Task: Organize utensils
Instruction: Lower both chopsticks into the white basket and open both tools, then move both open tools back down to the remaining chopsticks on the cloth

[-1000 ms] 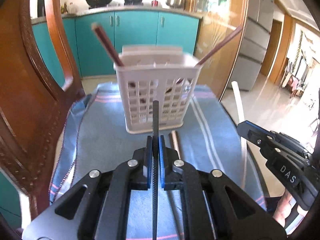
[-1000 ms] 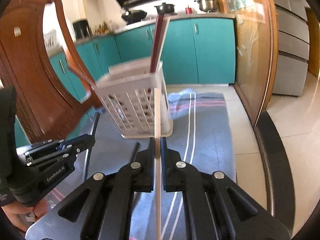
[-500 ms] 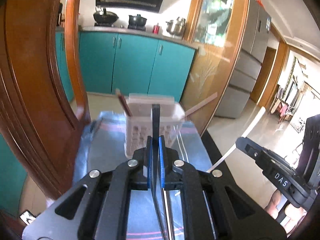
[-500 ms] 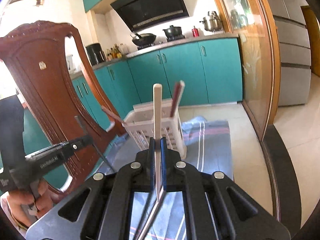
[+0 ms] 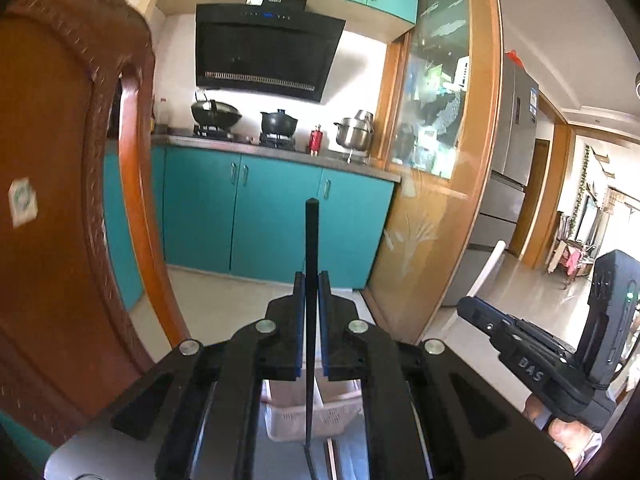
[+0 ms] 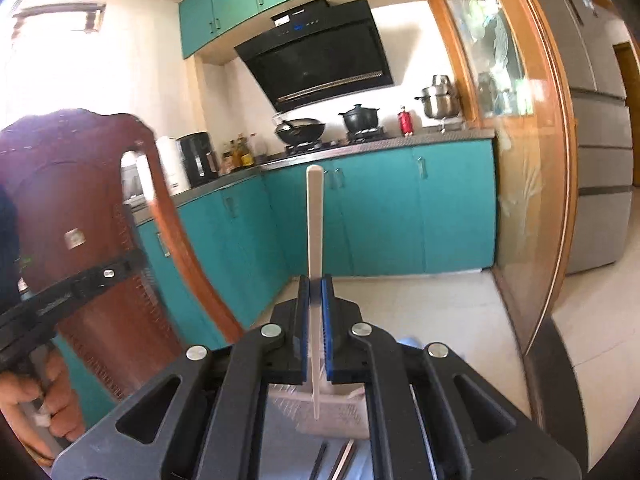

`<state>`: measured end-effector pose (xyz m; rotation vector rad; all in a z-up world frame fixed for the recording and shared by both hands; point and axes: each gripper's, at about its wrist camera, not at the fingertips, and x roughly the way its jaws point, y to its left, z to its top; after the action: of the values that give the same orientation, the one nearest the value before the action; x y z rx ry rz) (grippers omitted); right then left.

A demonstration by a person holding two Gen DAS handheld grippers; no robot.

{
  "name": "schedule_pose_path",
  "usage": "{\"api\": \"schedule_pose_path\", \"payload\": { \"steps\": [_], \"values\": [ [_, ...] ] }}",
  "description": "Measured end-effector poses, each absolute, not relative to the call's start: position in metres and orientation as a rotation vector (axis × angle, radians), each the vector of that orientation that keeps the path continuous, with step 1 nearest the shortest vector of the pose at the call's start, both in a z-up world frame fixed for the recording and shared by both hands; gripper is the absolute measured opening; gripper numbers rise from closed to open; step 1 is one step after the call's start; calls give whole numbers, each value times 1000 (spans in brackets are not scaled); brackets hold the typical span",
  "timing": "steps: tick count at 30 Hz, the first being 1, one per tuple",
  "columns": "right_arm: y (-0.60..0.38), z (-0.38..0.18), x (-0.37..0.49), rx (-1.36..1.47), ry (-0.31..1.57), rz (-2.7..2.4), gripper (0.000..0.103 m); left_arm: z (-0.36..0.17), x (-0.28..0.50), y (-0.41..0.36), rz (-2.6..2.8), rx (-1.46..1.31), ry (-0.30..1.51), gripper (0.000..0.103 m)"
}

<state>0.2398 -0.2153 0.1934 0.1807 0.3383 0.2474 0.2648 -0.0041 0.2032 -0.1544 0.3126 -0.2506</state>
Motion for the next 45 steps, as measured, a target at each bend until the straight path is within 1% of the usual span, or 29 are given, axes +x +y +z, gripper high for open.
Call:
{"api": "schedule_pose_path", "payload": {
  "steps": [3,7,12,17,19,21,22,24,26,27,30,31,33,37,38,41,44,45],
  "values": [
    [-214,190,257,180,331,225,7,204,276,-10,-228,-139,291,7],
    [-214,167,280,190,342,201,7,195,292,-19,-198,-128,281,7],
    [-206,139,298,168,383,181,7,152,315,-25,-152,-123,354,7],
    [-200,119,295,106,406,174,7,124,320,-24,-132,-126,402,7],
    [-202,115,291,92,411,162,11,117,317,-22,-135,-130,411,7],
    [-206,115,282,95,398,152,29,115,308,-19,-127,-127,397,7],
    [-211,117,272,113,377,161,31,115,301,-18,-127,-125,386,7],
    [-220,123,254,133,337,170,32,115,287,-14,-134,-131,364,12],
    [-229,128,225,149,283,189,32,113,262,-7,-168,-143,312,13],
    [-234,128,206,154,259,205,32,111,246,-4,-188,-145,271,18],
    [-239,116,169,141,244,244,32,91,216,1,-215,-132,224,27],
    [-238,108,165,137,265,261,32,80,213,0,-229,-133,241,27],
    [-230,83,171,100,369,287,32,54,218,-5,-269,-128,326,28],
    [-205,-5,233,25,784,283,32,-22,252,-21,-317,-118,593,28],
    [-202,-26,249,33,868,275,32,-31,256,-23,-311,-110,631,28],
    [-190,-64,276,33,1000,277,32,-66,273,-29,-219,-32,801,30],
    [-180,-86,289,26,1052,267,32,-84,284,-25,-178,-43,888,30],
    [-179,-87,288,21,1030,258,32,-86,286,-21,-184,-77,907,34]
  ]
}}
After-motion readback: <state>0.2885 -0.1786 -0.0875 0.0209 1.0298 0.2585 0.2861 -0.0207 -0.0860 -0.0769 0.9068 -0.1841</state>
